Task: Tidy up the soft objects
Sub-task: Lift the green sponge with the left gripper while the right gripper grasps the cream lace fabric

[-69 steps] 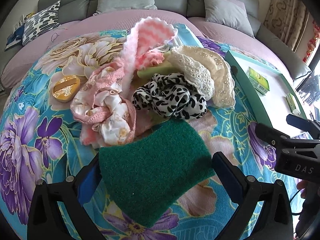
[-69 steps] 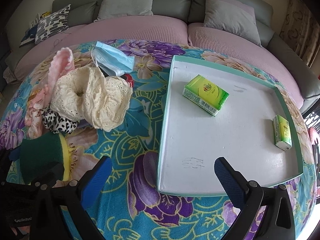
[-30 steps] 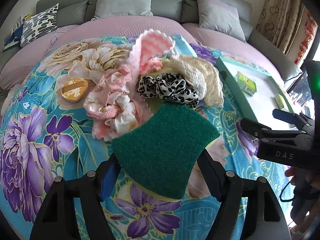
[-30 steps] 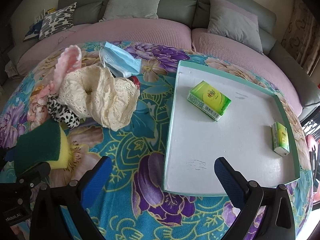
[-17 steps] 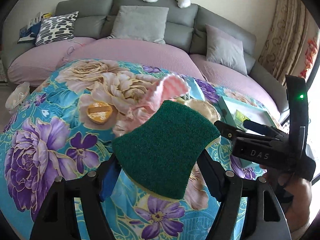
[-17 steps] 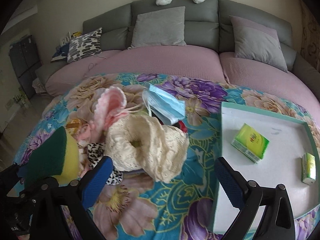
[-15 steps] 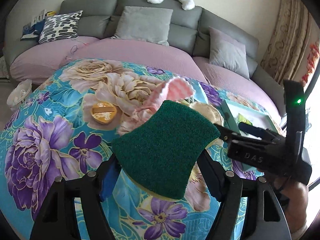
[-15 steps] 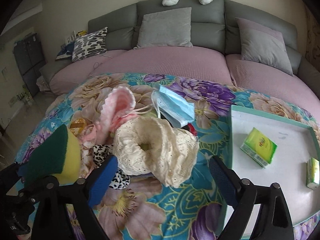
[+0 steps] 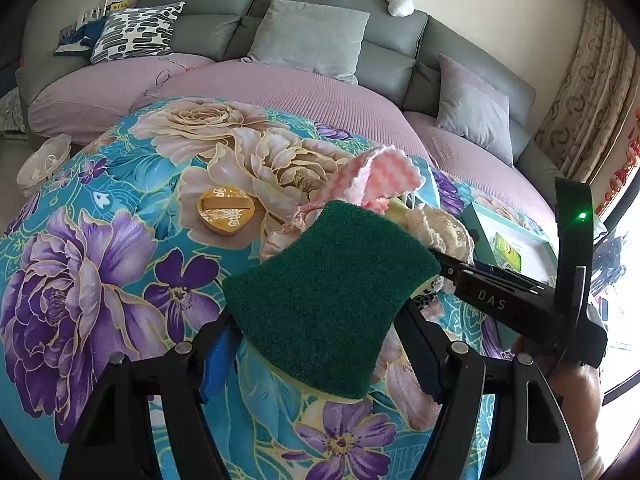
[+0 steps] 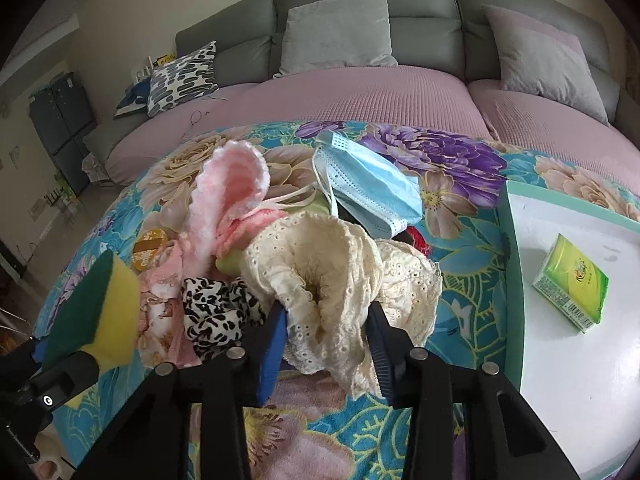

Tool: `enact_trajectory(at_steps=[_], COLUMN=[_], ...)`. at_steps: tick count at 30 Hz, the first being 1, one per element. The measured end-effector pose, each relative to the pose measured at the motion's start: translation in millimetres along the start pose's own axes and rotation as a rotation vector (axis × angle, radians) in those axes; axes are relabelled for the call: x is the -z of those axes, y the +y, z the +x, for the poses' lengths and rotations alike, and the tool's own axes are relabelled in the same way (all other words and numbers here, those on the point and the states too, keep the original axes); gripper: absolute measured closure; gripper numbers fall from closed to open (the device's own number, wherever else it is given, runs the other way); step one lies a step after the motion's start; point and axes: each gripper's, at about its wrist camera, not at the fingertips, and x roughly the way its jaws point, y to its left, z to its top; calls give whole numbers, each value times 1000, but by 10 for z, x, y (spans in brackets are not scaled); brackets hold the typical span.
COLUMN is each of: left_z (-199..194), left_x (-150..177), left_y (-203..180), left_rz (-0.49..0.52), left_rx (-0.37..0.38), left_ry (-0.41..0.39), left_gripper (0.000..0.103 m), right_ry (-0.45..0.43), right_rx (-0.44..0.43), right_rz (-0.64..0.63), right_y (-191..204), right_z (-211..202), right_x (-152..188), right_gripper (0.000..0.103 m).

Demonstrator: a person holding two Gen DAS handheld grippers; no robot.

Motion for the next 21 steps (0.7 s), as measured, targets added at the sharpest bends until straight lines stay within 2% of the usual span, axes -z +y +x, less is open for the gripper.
enact_trajectory(at_steps=[6, 12, 21], left_z=[14, -3, -155], left_x=[17, 3, -67], left_y=[-3, -28, -184], left_rz=[-1, 4, 19], left_rx=[-7, -11, -4], left_ry=[6, 1, -53], left_gripper=[27, 27, 27], right_ry=[-2, -18, -130], right_rx=[-31, -31, -54], right_rz=[34, 54, 73], right_y=[-81, -169, -291], right_z=[-42, -158, -675], right_x=[2, -11, -48], right_gripper=[77, 79, 79])
